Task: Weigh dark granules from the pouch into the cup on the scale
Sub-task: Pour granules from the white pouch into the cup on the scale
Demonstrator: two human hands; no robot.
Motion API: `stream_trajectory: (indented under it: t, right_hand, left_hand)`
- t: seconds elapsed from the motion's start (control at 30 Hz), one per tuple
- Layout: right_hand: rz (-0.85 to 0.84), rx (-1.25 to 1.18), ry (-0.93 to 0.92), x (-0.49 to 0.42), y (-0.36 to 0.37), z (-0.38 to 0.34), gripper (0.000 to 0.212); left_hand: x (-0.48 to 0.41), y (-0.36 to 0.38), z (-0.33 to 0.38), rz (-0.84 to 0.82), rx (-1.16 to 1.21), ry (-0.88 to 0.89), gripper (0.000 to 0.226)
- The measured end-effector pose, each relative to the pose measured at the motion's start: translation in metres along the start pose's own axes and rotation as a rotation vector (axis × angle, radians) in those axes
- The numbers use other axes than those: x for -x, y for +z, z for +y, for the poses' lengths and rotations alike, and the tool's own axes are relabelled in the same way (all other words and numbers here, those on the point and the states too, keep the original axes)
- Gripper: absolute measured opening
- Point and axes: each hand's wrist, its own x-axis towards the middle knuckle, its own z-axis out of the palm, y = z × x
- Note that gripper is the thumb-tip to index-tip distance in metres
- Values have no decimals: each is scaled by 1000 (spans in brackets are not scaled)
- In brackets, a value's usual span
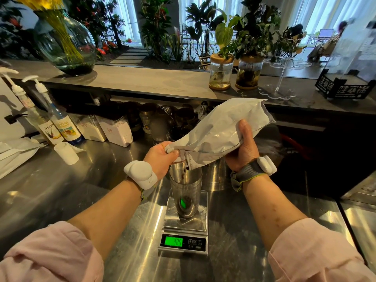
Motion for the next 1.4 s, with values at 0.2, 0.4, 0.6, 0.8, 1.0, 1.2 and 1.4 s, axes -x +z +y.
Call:
stream_trajectory:
  t: [0.2,0.4,0.6,0.8,1.0,1.2,1.4]
  right_hand:
    - [25,13,11,1,0,-1,113]
    - [34,17,12,1,0,-1,117]
    - [29,-1,8,1,-1,0,114]
    - [31,-14,11,0,-2,0,110]
    - [0,-41,18,2,-3,0,108]
    - [16,-36,9,1,-4,0,109]
    - [2,-32,-4,1,-3,-2,101]
  left_hand:
    - [-1,2,1,6,-3,0,20]
    - [0,2,4,1,4,-23,18]
    - [2,2,3,10,20,3,22]
    - [1,2,1,-2,30,11,17]
    - [6,8,11,-16,126,12,21]
    - [5,6,10,4,55,19,23]
    - [5,6,10,-12,73,-3,20]
